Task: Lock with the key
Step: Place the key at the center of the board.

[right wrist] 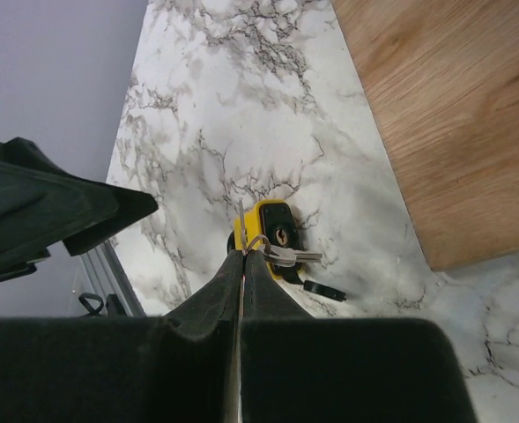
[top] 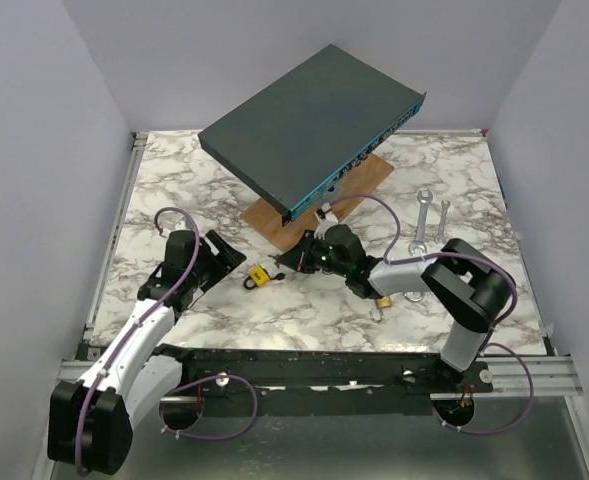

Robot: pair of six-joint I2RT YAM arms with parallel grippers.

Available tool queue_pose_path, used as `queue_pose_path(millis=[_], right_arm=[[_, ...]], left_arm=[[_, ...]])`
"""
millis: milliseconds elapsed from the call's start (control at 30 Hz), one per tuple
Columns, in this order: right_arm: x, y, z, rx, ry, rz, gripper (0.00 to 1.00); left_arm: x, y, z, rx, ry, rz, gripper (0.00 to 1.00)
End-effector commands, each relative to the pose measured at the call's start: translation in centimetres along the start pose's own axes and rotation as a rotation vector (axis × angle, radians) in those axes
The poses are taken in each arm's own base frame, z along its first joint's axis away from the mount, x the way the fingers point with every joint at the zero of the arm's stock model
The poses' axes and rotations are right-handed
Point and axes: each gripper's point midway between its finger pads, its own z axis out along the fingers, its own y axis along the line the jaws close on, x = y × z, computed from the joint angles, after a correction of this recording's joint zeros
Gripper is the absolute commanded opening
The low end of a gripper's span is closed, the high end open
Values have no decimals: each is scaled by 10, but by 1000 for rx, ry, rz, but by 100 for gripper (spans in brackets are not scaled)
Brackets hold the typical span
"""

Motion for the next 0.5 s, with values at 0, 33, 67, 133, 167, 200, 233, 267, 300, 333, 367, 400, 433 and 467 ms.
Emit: queue_pose_path(millis=[0, 33, 67, 133, 167, 200, 233, 267, 300, 333, 367, 400, 433, 467], right_arm=[[2, 0, 14, -5, 25, -3, 1], [4, -3, 15, 4, 29, -4, 1], [6, -5, 15, 7, 33, -8, 1], [9, -7, 17, 1, 43, -18, 1], [11, -7, 19, -2, 53, -24, 3], [12, -9, 21, 3, 59, -24, 4], [14, -11, 23, 6, 66, -22, 5], [15, -11, 25, 3, 70, -20, 6], [18, -12, 27, 4, 79, -16, 7], [20, -12, 28, -5, 90, -13, 8], [22, -12, 30, -8, 98, -7, 8], [24, -14, 31, -6, 102, 0, 10], [26, -15, 31, -2, 107, 5, 12], [27, -17, 31, 8, 107, 10, 15]], left_arm=[[-6, 3, -14, -43, -26, 58, 79], [-7, 0, -17, -35, -29, 68, 88], [-7, -2, -19, -29, -28, 79, 89], [-8, -10, -25, -2, -33, 109, 90], [-7, -14, -28, 15, -36, 123, 91], [-7, -17, -29, 24, -36, 135, 92], [-6, -18, -31, 29, -31, 147, 93], [-4, -20, -32, 35, -25, 156, 93], [-2, -23, -33, 43, -20, 168, 93], [-2, -26, -35, 52, -21, 179, 93], [-1, -29, -36, 60, -20, 192, 93], [0, -30, -38, 61, -18, 202, 93], [1, -33, -39, 67, -16, 216, 93], [2, -36, -41, 70, -13, 225, 93]])
